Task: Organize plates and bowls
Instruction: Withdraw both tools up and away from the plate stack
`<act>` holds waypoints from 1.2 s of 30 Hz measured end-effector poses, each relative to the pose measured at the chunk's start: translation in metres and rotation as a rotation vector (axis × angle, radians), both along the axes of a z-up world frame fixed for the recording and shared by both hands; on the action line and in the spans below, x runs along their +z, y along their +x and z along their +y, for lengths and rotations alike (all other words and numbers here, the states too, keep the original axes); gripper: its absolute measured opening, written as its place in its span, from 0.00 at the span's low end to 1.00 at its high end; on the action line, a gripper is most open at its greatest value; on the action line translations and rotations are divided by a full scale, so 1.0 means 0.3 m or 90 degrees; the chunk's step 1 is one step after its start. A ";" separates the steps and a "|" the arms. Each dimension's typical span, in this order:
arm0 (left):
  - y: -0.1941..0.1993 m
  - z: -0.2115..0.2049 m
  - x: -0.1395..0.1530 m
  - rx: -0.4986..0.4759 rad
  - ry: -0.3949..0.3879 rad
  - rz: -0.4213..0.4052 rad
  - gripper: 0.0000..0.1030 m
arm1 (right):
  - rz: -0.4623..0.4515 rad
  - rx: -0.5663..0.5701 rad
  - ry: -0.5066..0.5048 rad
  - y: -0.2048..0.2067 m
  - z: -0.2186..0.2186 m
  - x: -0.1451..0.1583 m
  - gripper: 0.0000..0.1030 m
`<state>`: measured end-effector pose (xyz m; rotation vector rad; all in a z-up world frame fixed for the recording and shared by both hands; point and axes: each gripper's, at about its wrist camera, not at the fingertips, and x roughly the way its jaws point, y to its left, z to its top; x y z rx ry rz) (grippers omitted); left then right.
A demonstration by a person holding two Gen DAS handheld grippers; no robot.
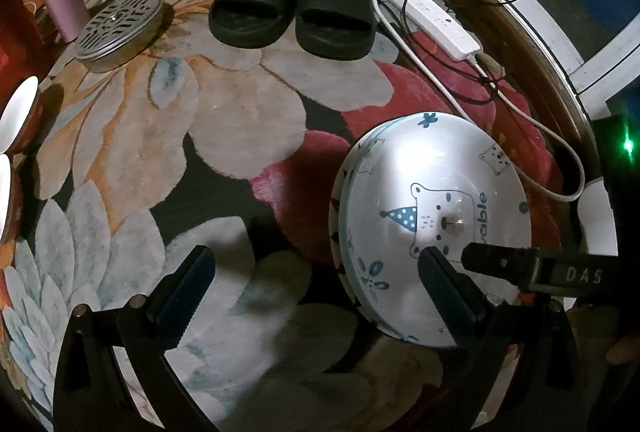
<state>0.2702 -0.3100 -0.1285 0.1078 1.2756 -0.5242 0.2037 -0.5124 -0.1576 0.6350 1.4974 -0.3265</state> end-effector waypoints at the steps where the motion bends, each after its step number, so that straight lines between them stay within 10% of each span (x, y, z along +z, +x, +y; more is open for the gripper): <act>1: 0.001 0.002 -0.001 0.001 0.000 0.000 0.99 | 0.000 -0.002 0.000 -0.006 -0.002 -0.001 0.97; 12: 0.018 0.049 0.003 0.027 -0.006 0.000 0.99 | -0.087 -0.066 0.011 -0.108 -0.067 0.037 0.98; 22: 0.020 0.104 0.036 0.038 0.001 -0.016 0.99 | -0.199 0.069 -0.075 -0.029 0.080 0.184 0.98; 36: 0.031 0.251 0.072 0.066 0.026 -0.036 0.99 | -0.207 0.120 -0.050 0.018 0.229 0.174 0.98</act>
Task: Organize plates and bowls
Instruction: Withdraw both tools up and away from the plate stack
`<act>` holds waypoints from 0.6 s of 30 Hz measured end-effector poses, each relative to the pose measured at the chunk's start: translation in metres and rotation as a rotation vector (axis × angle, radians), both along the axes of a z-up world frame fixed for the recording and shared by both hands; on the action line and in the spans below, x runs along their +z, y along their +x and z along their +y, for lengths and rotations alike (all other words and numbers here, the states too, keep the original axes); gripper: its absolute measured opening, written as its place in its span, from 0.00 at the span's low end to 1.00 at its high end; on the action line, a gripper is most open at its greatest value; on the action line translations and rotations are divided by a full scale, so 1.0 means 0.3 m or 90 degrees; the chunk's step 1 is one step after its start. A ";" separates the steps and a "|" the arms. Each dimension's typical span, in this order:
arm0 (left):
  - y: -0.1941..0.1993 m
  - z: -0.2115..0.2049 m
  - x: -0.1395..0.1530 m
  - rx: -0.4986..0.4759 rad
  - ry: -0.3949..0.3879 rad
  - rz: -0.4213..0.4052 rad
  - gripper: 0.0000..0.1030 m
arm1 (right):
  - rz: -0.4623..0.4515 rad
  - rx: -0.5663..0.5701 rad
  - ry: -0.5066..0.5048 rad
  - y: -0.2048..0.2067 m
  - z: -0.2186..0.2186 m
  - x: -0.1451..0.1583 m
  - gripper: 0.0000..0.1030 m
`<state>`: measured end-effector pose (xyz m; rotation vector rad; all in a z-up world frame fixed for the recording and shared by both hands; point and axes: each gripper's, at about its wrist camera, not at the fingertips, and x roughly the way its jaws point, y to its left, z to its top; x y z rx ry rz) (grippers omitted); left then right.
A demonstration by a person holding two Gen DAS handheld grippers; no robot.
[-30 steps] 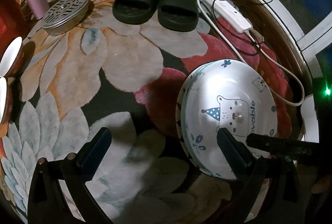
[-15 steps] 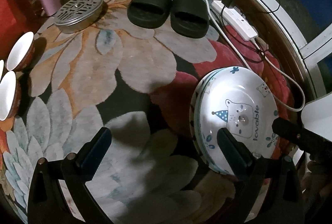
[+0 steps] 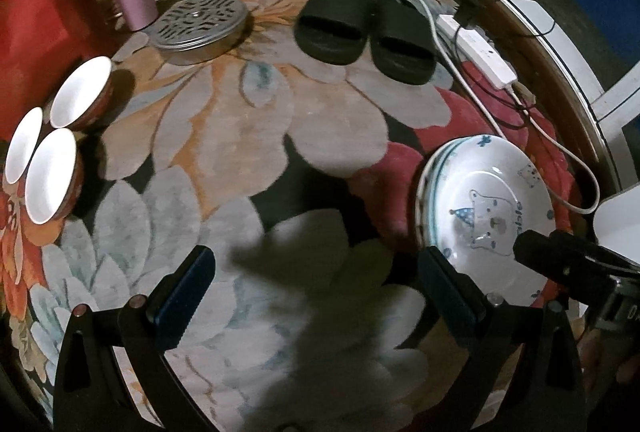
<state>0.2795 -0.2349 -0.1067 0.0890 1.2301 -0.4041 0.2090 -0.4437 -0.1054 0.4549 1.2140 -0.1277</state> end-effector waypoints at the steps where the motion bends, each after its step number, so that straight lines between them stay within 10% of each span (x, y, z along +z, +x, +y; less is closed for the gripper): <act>1: 0.001 0.011 0.000 0.002 0.001 -0.001 0.99 | 0.001 0.004 0.000 0.004 0.010 -0.001 0.98; 18: 0.013 0.205 -0.014 0.045 0.016 0.010 0.99 | 0.014 0.049 0.004 0.040 0.134 -0.031 0.98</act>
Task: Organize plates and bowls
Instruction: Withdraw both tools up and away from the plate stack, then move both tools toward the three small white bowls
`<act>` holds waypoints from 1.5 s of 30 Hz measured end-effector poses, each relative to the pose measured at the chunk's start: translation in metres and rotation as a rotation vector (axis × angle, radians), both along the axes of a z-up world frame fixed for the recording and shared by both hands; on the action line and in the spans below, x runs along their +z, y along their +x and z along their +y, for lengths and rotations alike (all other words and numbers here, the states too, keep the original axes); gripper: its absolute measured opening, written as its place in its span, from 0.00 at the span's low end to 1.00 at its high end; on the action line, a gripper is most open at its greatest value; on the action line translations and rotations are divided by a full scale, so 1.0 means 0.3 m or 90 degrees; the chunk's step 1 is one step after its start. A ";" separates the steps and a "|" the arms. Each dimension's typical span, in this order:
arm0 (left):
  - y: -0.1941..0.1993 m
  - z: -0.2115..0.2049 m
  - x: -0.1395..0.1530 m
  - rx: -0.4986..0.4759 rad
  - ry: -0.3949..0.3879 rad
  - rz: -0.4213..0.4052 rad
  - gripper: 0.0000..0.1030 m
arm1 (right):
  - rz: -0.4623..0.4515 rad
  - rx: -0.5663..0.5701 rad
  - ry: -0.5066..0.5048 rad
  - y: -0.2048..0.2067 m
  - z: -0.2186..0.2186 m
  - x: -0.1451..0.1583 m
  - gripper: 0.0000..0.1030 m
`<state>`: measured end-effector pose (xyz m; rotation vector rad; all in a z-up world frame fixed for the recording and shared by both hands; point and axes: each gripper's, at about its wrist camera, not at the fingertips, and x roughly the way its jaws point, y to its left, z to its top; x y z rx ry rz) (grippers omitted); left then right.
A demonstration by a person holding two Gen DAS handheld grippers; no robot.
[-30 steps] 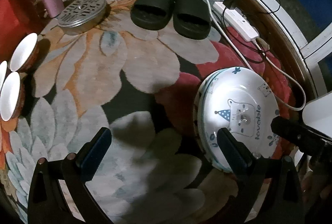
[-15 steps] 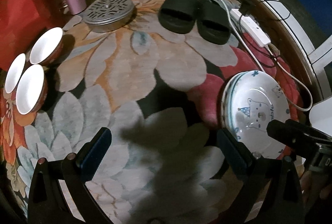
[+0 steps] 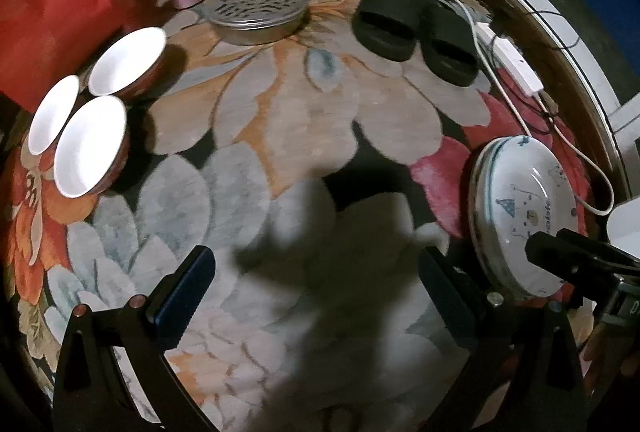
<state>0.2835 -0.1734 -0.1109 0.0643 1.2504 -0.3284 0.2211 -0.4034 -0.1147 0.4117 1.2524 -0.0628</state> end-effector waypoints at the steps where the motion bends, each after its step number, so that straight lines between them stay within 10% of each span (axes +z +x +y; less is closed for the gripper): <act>1: 0.002 0.020 0.003 0.008 -0.001 0.001 0.99 | 0.000 0.004 0.000 0.001 0.008 -0.001 0.98; 27: 0.062 0.375 -0.022 0.138 -0.006 -0.014 0.99 | 0.032 0.106 -0.028 0.053 0.223 -0.049 0.98; 45: 0.113 0.837 -0.072 0.226 -0.014 -0.034 0.99 | -0.011 0.315 -0.020 0.432 0.753 -0.078 0.97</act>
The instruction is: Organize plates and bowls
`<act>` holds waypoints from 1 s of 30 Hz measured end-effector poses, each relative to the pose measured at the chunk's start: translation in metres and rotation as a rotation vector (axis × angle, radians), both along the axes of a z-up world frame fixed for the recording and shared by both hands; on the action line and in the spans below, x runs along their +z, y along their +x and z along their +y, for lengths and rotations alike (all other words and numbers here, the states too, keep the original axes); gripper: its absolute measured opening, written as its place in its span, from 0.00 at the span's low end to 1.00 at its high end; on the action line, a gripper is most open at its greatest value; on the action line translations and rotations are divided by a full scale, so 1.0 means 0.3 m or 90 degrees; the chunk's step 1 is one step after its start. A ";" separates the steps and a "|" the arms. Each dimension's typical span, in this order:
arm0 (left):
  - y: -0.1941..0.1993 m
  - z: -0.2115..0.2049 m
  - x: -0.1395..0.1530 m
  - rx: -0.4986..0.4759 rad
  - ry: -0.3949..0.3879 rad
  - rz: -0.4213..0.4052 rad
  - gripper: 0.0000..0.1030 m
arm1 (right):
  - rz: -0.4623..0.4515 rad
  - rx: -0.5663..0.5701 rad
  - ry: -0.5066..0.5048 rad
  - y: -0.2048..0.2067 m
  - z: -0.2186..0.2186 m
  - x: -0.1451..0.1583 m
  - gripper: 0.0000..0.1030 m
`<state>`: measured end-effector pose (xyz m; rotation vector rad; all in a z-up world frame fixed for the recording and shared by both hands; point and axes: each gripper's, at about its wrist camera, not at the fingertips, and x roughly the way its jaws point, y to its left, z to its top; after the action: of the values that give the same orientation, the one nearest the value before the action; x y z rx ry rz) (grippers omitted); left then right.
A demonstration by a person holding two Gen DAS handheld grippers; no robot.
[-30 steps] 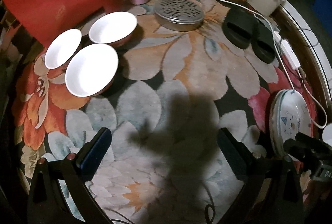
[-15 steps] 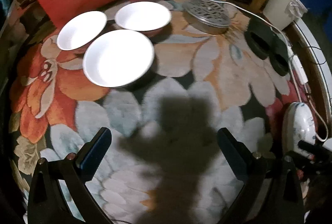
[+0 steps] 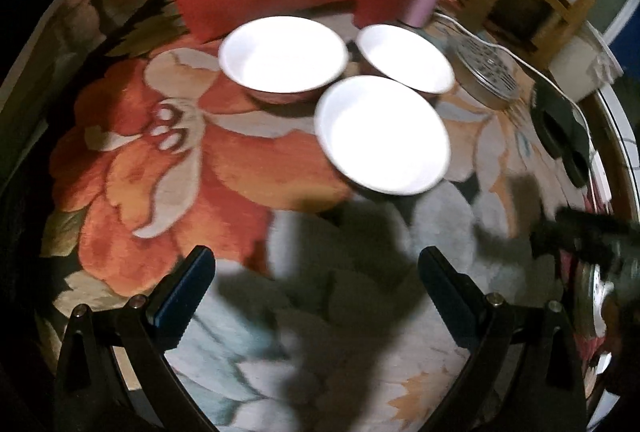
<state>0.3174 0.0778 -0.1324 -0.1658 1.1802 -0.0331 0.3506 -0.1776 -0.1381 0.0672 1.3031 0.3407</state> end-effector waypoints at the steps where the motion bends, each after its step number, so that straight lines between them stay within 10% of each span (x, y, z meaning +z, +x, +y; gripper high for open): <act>1: 0.002 0.019 -0.002 0.005 -0.001 0.001 0.99 | -0.009 -0.001 0.011 0.028 0.030 -0.003 0.97; 11: -0.001 0.110 -0.023 0.030 -0.018 0.003 0.99 | 0.021 -0.050 0.069 0.219 0.197 -0.107 0.70; 19: -0.016 0.120 -0.035 0.024 -0.037 0.003 0.98 | 0.073 -0.057 0.052 0.245 0.248 -0.199 0.13; 30: -0.022 0.106 -0.087 0.020 -0.056 0.026 0.82 | 0.147 0.134 0.163 0.109 0.298 -0.253 0.10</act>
<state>0.3107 0.1098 -0.1586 -0.2640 1.2172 -0.0545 0.3832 -0.0883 -0.2140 0.1906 1.4932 0.6958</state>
